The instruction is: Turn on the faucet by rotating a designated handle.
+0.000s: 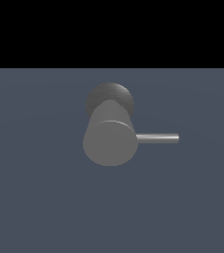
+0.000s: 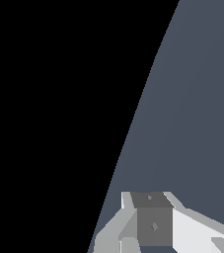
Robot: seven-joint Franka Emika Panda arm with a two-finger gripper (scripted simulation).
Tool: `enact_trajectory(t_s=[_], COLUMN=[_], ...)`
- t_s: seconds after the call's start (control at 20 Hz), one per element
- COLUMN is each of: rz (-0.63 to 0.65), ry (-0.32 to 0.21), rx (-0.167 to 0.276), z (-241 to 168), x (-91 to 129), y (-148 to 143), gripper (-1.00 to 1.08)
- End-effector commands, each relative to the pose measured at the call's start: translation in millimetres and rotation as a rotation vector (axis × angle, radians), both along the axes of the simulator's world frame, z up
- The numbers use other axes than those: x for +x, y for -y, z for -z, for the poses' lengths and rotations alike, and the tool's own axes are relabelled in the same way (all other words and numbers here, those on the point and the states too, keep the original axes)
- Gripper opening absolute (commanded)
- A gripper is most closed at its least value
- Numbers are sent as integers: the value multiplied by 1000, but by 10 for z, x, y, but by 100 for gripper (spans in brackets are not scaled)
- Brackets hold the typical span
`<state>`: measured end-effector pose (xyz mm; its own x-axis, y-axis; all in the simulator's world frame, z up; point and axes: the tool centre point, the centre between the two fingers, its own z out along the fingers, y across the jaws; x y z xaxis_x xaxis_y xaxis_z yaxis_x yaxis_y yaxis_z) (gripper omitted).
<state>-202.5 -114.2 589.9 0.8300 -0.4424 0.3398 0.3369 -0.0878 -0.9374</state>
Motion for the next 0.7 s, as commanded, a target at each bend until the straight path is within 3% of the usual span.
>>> enact_trajectory(t_s=[0.0,0.35,0.65], rz=[35,144,244], ry=[9,1,-47], rx=[103,395,637], z=[30,293,732], x=[64,268,460], y=[210,821,1293], gripper=[-100,-100,-100])
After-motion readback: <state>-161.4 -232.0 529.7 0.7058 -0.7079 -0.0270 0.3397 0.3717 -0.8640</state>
